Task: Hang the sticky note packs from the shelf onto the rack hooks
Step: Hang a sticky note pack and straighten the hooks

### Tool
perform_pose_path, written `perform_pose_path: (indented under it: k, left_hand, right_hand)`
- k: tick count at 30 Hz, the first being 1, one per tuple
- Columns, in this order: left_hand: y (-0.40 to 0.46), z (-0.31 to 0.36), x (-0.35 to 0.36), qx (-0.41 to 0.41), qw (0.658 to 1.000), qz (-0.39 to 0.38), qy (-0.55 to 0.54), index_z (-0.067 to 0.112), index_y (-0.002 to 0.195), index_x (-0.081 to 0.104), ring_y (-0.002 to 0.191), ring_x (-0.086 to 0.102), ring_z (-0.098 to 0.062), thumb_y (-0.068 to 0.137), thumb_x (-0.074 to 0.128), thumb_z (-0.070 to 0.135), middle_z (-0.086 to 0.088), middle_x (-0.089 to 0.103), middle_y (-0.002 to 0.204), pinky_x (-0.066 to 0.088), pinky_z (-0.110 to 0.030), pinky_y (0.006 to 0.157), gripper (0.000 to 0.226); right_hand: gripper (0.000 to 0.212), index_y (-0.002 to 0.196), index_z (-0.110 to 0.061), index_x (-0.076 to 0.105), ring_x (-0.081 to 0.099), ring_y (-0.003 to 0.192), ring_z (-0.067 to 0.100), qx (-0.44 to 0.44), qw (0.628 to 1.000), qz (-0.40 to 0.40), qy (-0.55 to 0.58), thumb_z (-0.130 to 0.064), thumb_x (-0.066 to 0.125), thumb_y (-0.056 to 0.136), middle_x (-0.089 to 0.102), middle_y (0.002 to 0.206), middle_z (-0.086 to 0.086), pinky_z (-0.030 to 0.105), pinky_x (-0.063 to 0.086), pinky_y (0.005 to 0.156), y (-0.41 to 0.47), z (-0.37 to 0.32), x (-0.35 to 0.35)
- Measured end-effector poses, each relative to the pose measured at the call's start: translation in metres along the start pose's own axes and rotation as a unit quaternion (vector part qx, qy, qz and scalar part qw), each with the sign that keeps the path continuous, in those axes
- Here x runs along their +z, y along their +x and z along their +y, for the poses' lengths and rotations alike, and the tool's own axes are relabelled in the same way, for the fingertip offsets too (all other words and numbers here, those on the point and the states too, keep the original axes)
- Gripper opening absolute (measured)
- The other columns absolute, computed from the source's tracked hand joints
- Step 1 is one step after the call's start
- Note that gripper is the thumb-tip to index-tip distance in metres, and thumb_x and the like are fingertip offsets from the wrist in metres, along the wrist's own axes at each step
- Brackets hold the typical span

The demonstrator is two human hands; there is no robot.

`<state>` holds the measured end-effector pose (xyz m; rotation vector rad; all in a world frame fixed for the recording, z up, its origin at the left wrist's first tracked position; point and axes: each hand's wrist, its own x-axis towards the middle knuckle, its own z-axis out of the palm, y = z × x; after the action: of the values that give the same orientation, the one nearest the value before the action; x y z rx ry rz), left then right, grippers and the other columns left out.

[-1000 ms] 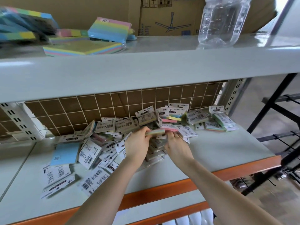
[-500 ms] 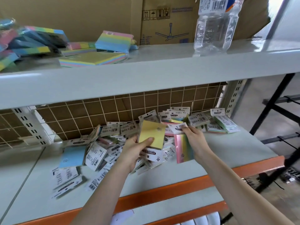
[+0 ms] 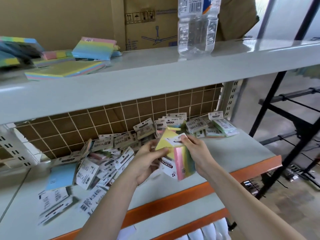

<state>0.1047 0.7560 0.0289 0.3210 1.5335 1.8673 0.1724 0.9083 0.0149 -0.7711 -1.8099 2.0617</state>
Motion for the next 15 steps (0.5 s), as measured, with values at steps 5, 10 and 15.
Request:
perform_pose_path:
  k: [5, 10, 15]
  left_hand:
    - [0.006, -0.007, 0.037, 0.073, 0.975, -0.001, -0.212, 0.012, 0.103, 0.068, 0.087, 0.071, -0.022, 0.073, 0.067, 0.019, -0.012, 0.073, 0.099, 0.058, -0.032, 0.069, 0.031]
    - [0.011, -0.030, 0.108, 0.103, 0.988, -0.056, -0.095, 0.023, 0.098, 0.075, 0.099, 0.069, -0.023, 0.075, 0.066, 0.014, -0.008, 0.072, 0.109, 0.056, -0.030, 0.077, 0.026]
    - [0.022, -0.040, 0.179, 0.113, 0.988, -0.013, -0.106, 0.008, 0.127, 0.058, 0.102, 0.068, -0.024, 0.086, 0.063, 0.020, -0.013, 0.068, 0.115, 0.056, -0.028, 0.076, 0.043]
  right_hand:
    - [0.022, 0.102, -0.012, 0.060, 0.062, 0.070, 0.022, 0.083, 0.969, 0.078, 0.218, -0.032, 0.054, 0.097, 0.062, 0.080, 0.009, 0.037, 0.051, 0.072, -0.003, -0.015, -0.036]
    - [0.025, 0.099, -0.010, 0.060, 0.060, 0.066, 0.020, 0.068, 0.970, 0.085, 0.215, -0.034, 0.052, 0.098, 0.061, 0.074, 0.009, 0.028, 0.046, 0.057, -0.018, -0.022, -0.078]
    - [0.029, 0.100, -0.011, 0.063, 0.062, 0.056, 0.011, 0.018, 0.991, 0.079, 0.110, -0.036, 0.050, 0.098, 0.068, 0.068, 0.001, 0.021, 0.046, 0.054, -0.041, -0.025, -0.145]
